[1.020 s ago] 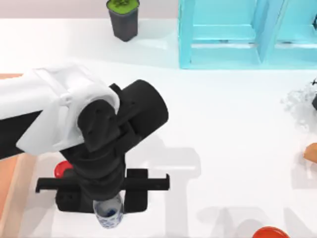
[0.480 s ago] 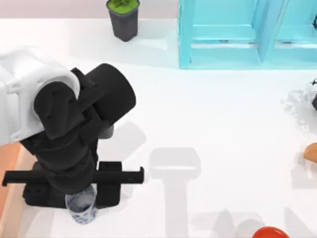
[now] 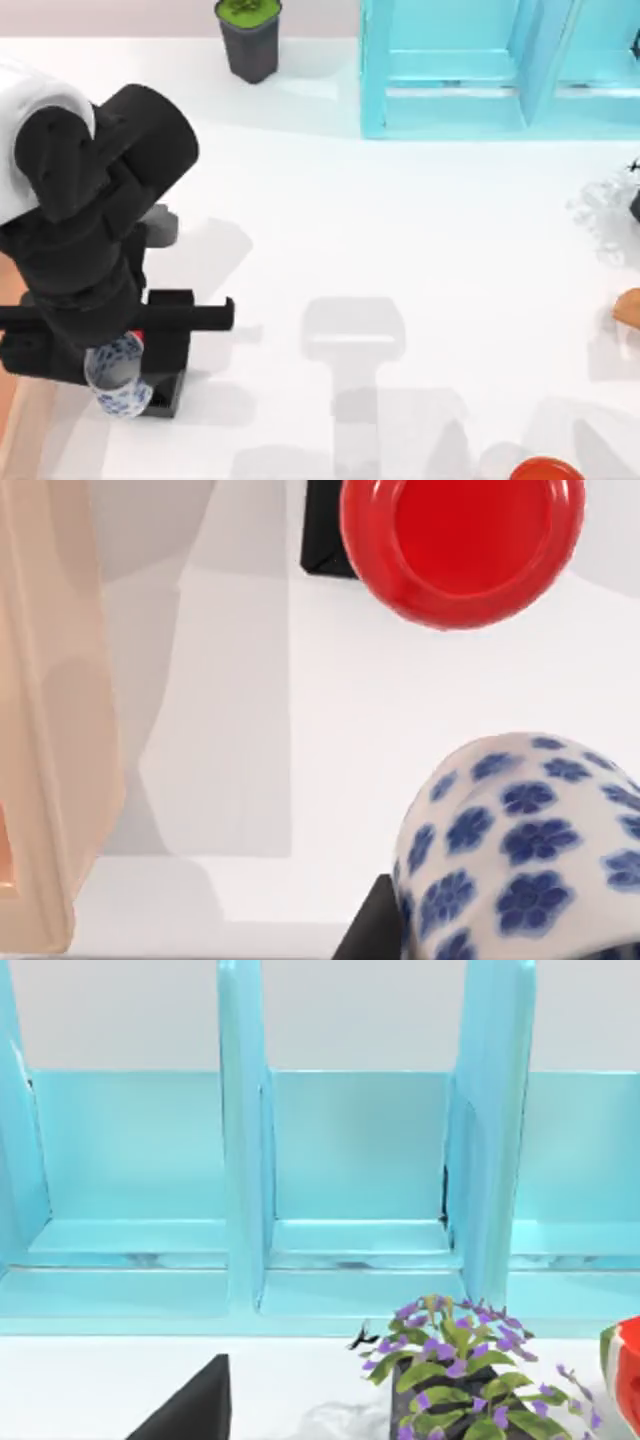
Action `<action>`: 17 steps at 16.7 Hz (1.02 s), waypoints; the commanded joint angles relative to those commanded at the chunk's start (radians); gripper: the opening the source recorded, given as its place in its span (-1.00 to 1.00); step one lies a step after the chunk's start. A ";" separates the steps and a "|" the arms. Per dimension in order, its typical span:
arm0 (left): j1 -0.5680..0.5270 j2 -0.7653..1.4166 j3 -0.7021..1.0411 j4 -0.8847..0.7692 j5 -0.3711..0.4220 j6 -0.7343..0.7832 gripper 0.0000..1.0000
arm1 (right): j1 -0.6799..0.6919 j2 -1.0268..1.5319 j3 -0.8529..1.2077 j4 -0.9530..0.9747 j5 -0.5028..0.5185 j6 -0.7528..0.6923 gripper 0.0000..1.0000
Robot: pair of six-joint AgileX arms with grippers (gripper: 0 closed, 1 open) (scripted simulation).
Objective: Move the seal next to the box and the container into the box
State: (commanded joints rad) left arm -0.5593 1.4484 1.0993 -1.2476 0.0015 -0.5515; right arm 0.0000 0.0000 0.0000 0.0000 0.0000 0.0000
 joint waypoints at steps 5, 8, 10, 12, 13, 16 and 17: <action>0.166 0.003 -0.001 0.004 -0.002 0.162 -1.00 | 0.000 0.000 0.000 0.000 0.000 0.000 1.00; 0.259 0.004 -0.001 0.007 -0.002 0.266 -1.00 | 0.000 0.000 0.000 0.000 0.000 0.000 1.00; 0.322 0.004 0.000 0.009 -0.001 0.334 -1.00 | 0.000 0.000 0.000 0.000 0.000 0.000 1.00; 0.386 0.004 0.000 0.011 -0.001 0.400 -1.00 | 0.000 0.000 0.000 0.000 0.000 0.000 1.00; 0.419 0.004 0.000 0.012 0.000 0.433 -1.00 | 0.000 0.000 0.000 0.000 0.000 0.000 1.00; 0.518 0.005 0.000 0.016 0.003 0.530 -1.00 | 0.000 0.000 0.000 0.000 0.000 0.000 1.00; 0.551 0.005 0.000 0.017 0.003 0.562 -1.00 | 0.000 0.000 0.000 0.000 0.000 0.000 1.00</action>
State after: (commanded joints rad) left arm -0.0081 1.4538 1.0992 -1.2305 0.0044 0.0103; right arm 0.0000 0.0000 0.0000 0.0000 0.0000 0.0000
